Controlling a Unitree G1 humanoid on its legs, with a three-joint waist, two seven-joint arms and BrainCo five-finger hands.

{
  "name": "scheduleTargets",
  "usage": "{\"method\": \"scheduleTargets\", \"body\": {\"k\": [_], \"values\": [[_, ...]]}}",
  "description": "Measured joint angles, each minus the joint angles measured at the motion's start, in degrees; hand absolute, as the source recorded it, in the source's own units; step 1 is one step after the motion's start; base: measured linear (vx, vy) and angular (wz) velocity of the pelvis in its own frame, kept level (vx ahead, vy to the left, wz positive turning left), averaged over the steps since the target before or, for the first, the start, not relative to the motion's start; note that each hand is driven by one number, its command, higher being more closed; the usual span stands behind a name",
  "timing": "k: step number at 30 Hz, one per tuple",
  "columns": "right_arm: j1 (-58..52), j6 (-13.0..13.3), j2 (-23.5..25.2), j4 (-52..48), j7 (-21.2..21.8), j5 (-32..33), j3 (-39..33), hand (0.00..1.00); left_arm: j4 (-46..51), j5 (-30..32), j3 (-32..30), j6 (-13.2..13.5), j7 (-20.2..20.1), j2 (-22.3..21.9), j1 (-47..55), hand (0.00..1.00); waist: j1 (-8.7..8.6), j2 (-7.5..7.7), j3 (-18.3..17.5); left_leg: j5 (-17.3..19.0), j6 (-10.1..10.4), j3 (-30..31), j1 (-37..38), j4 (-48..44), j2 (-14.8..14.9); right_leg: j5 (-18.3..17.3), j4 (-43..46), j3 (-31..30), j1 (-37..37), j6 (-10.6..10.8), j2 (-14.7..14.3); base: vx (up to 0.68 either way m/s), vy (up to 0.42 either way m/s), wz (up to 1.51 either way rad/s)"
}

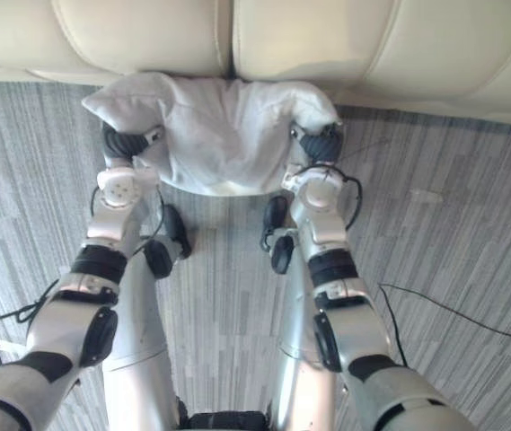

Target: Pick up cushions and gather them together orderly.

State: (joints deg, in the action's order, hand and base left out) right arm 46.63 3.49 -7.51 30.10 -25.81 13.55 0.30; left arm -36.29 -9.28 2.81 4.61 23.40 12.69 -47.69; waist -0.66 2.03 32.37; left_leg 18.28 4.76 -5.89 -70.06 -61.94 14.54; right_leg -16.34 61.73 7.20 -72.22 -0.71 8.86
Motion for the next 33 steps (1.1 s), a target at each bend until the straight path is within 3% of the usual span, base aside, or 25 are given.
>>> {"method": "scheduleTargets", "body": {"k": [7, 12, 17, 21, 23, 26, 29, 31, 33], "values": [[-18.6, 2.6, 0.8, -17.1, 0.9, -0.2, 2.7, 1.00, 12.5, -0.8, 5.3, 1.3, -0.1, -0.8, 13.6, 1.00, 0.52, 0.20, -0.4, -2.3, 0.9, -2.2, 20.6, 11.9, -0.2, 2.0, -11.3, 0.8, 19.7, -0.9, -1.7, -0.03, -0.039, -0.10], [-35.5, 3.3, 0.7, -29.2, 1.4, -4.6, 2.5, 1.00, 21.9, -0.8, 9.2, 2.4, -0.6, -5.5, 27.9, 1.00, 0.61, 0.28, -7.6, -3.6, 1.5, -3.7, 33.3, 20.1, -0.9, 2.7, -18.5, 1.6, 31.7, -0.7, -2.1, 0.12, 0.001, -0.03], [-48.3, 4.5, 0.7, -37.6, 5.3, -9.1, 2.8, 1.00, 30.2, -0.8, 11.4, 3.2, -3.5, -5.6, 41.0, 1.00, 1.04, 0.14, -14.5, -4.0, 1.8, -7.3, 46.1, 28.5, -1.1, 3.6, -26.4, 0.3, 42.6, 0.5, -3.5, 0.15, 0.032, -0.23], [-55.6, 5.2, 1.2, -38.8, 7.8, -9.1, 3.4, 1.00, 33.6, -0.7, 12.4, 4.0, -4.9, -5.6, 48.4, 1.00, 1.12, -0.19, -19.6, -5.1, 2.2, -10.5, 54.7, 35.9, -1.8, 4.3, -31.9, -1.1, 49.0, 0.9, -4.3, 0.16, 0.017, -0.24], [-58.9, 5.3, 1.5, -38.8, 9.3, -9.0, 3.4, 1.00, 33.8, -0.7, 13.0, 4.5, -5.7, -5.7, 51.2, 1.00, 0.93, -1.09, -22.4, -6.1, 2.4, -11.6, 58.5, 39.9, -2.6, 4.4, -33.8, -1.6, 51.4, 0.9, -4.2, 0.19, 0.017, -0.13], [-61.5, 5.3, 1.9, -38.6, 11.1, -9.0, 3.4, 1.00, 33.8, -0.7, 13.0, 4.5, -7.0, -5.9, 53.7, 1.00, 0.81, -2.37, -23.7, -6.8, 2.5, -12.1, 62.5, 43.3, -3.2, 4.3, -34.7, -1.4, 54.1, 0.9, -4.2, 0.15, 0.003, -0.09], [-62.7, 5.3, 2.0, -38.4, 11.7, -9.0, 3.4, 1.00, 33.8, -0.9, 13.0, 4.5, -7.5, -6.7, 55.3, 1.00, 0.78, -2.78, -24.0, -7.1, 2.1, -10.6, 63.1, 40.4, -2.9, 3.7, -35.0, -1.3, 56.4, 1.0, -4.2, 0.09, -0.009, -0.07], [-63.8, 5.3, 2.4, -38.5, 11.8, -9.0, 3.4, 1.00, 33.8, -1.0, 13.0, 4.4, -7.9, -6.8, 56.3, 1.00, 0.92, -2.60, -23.9, -7.3, 1.7, -8.9, 61.4, 30.7, -1.8, 1.9, -34.6, -1.3, 59.5, 0.9, -3.9, 0.05, -0.027, -0.01], [-66.0, 5.2, 2.8, -40.4, 11.8, -9.0, 3.6, 1.00, 34.1, -1.0, 13.0, 4.4, -8.5, -6.9, 57.1, 1.00, 1.08, -2.24, -24.4, -10.1, -2.6, -7.6, 57.3, 19.3, 0.0, -1.0, -33.9, -1.4, 61.2, 0.3, -4.0, -0.01, -0.010, 0.04]]}}
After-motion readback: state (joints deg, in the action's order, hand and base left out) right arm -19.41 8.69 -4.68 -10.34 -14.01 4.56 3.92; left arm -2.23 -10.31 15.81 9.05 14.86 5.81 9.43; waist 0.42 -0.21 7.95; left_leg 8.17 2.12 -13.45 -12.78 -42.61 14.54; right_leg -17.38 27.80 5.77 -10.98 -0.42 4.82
